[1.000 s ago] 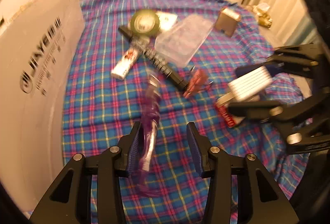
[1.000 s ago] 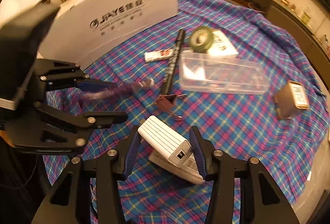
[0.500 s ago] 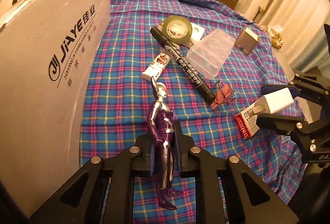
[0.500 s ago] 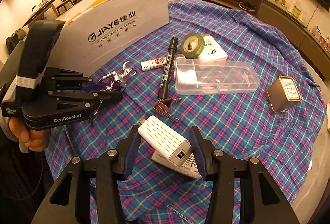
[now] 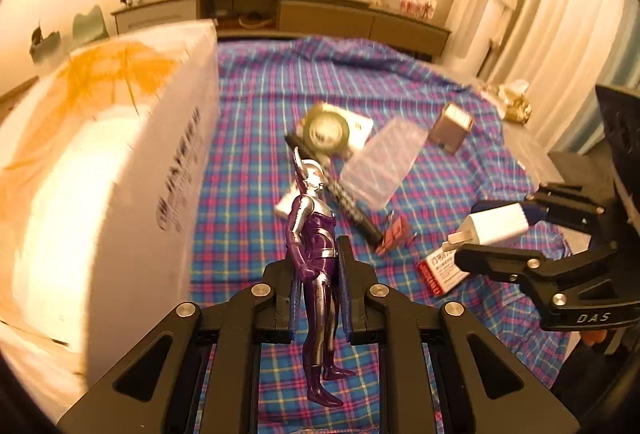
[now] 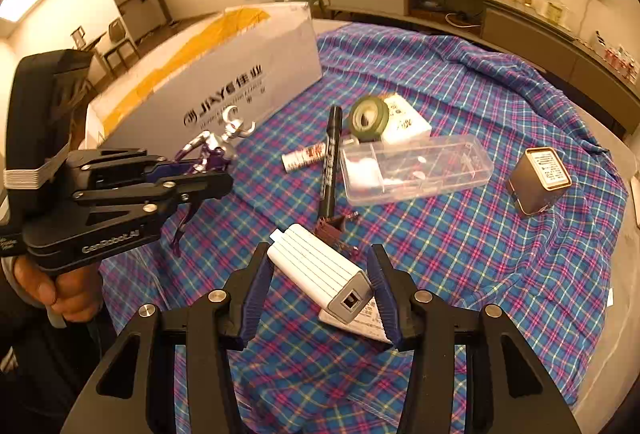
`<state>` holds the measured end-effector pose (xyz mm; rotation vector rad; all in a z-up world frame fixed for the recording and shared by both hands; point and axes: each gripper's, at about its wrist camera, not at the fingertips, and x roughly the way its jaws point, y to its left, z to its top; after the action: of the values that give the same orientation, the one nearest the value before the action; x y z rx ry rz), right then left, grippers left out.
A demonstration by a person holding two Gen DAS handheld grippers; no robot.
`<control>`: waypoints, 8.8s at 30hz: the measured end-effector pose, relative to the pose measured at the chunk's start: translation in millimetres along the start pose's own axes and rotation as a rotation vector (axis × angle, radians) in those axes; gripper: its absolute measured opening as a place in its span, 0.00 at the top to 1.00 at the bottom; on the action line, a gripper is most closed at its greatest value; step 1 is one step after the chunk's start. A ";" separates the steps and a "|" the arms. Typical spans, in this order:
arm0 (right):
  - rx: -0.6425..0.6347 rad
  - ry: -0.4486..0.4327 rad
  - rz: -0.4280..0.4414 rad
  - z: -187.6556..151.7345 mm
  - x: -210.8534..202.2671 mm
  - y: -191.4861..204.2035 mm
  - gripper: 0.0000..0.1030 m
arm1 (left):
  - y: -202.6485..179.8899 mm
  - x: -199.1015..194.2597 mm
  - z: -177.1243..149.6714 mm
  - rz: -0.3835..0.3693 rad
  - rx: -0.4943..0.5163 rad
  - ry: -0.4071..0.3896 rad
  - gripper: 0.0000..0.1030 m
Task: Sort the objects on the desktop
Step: 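Grasp and lift the purple figure with left tool while right tool grasps the white charger, then carry both held items over the yellow-lined foam box and open both tools, then withdraw both tools from the foam box back over the plaid cloth, then grasp the black marker with left tool while right tool grasps the white staples box, then carry the marker and staples box into the foam box and open both tools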
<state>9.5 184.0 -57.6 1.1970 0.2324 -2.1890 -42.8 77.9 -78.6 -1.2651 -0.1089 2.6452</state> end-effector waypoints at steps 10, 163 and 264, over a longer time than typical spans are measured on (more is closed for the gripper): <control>0.032 -0.104 -0.043 16.8 -18.5 28.1 0.52 | 18.1 -42.4 11.0 -0.054 -0.048 -0.085 0.84; -0.216 -0.041 -0.042 166.2 12.5 142.3 0.42 | 147.0 -75.6 91.2 0.283 -0.095 0.058 0.65; 0.080 -0.174 0.036 5.1 -51.3 47.7 0.62 | 2.5 -42.8 26.9 -0.004 -0.112 -0.004 0.87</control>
<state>54.7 166.6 -6.6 1.0370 0.0514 -2.2735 -37.9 66.7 -29.4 -1.2915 -0.2631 2.6724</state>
